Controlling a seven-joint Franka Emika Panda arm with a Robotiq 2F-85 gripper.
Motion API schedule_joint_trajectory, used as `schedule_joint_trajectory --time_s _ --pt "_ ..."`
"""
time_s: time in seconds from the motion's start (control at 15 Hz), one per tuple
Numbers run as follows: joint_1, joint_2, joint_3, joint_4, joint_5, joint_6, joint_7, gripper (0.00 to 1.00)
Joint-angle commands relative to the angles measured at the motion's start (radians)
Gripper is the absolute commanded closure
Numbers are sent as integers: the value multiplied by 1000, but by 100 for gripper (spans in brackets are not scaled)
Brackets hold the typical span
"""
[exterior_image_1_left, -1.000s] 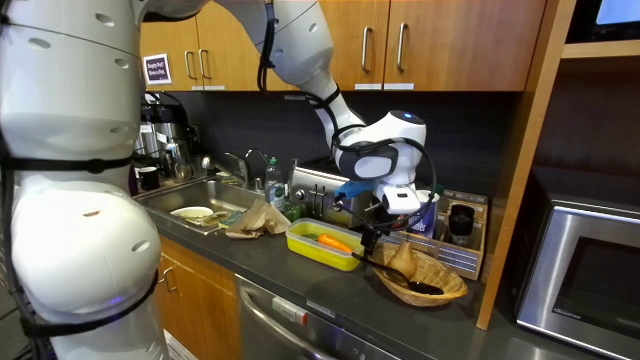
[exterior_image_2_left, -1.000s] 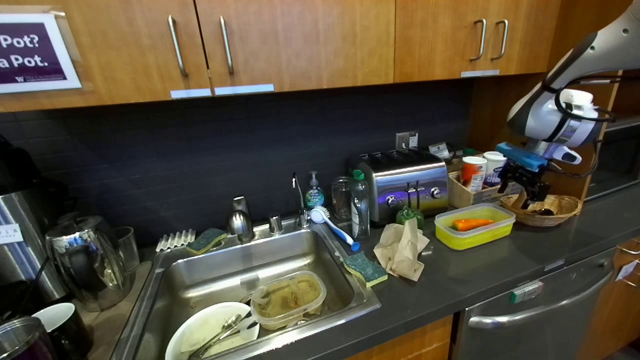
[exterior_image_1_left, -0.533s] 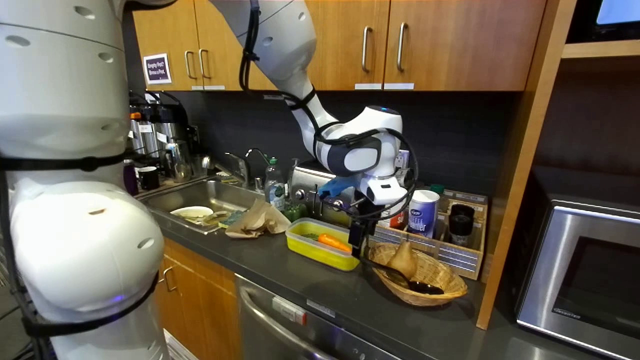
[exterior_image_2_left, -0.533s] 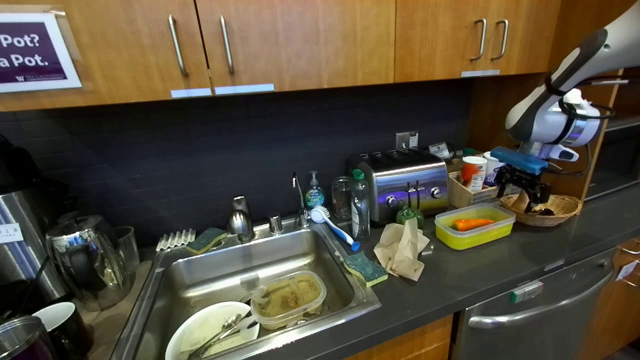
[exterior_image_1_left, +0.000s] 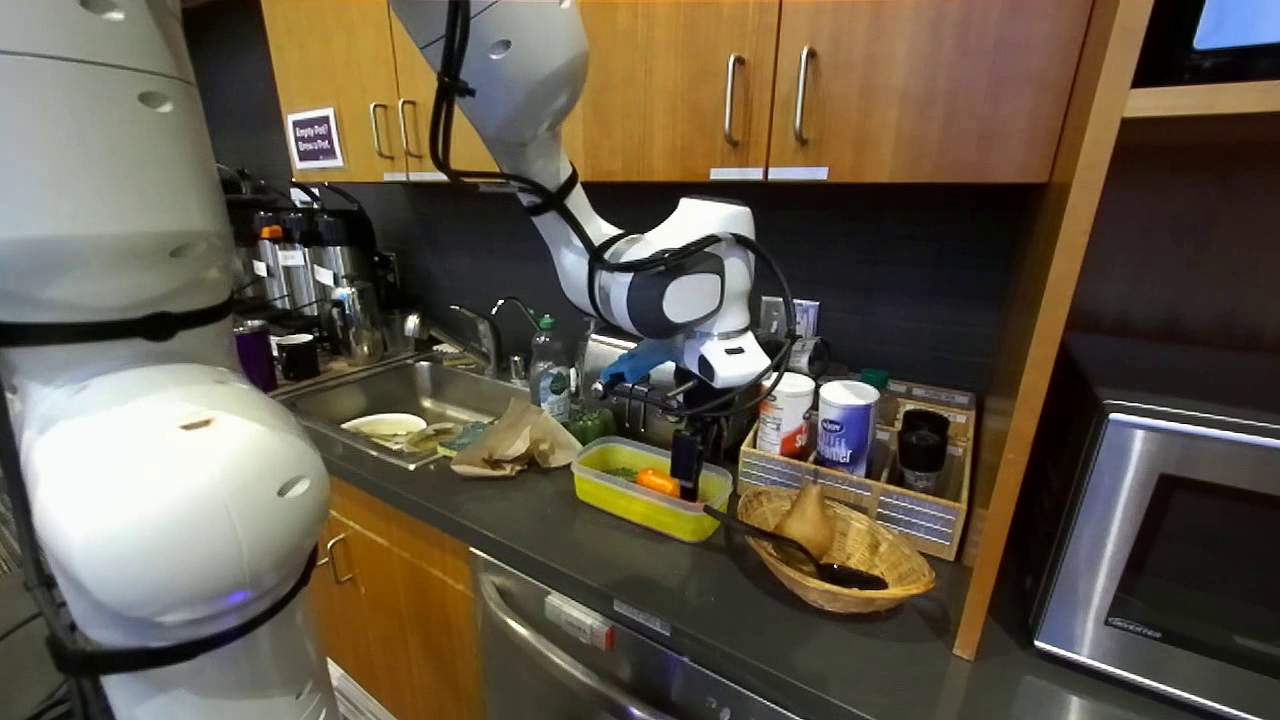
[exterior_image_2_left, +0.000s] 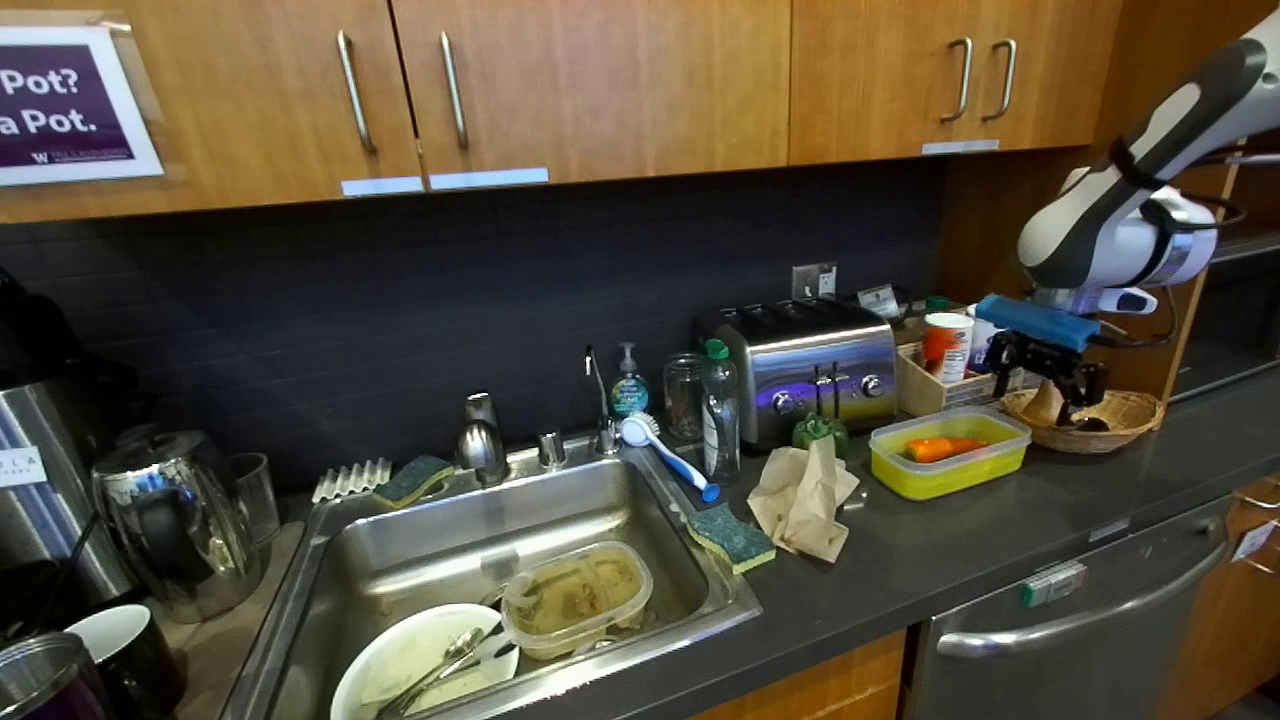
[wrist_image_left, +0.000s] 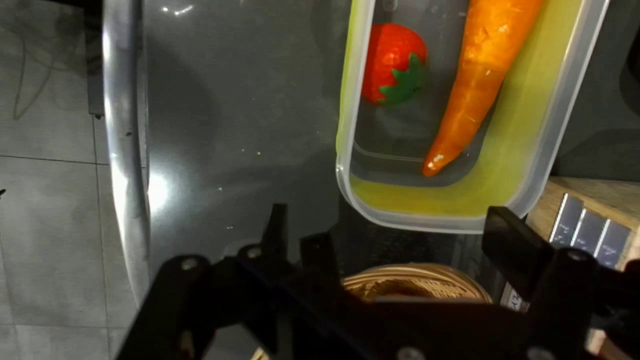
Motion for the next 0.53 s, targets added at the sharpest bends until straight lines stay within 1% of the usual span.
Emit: schedule_joint_trajectory --time_s 0.0,0.2,0.47 --pt "-16 -98 32 -77 -62 10 50 0" --pt "-22 -144 52 -108 -78 -7 48 0" --pt "-30 -214 76 -153 -60 -21 13 0"
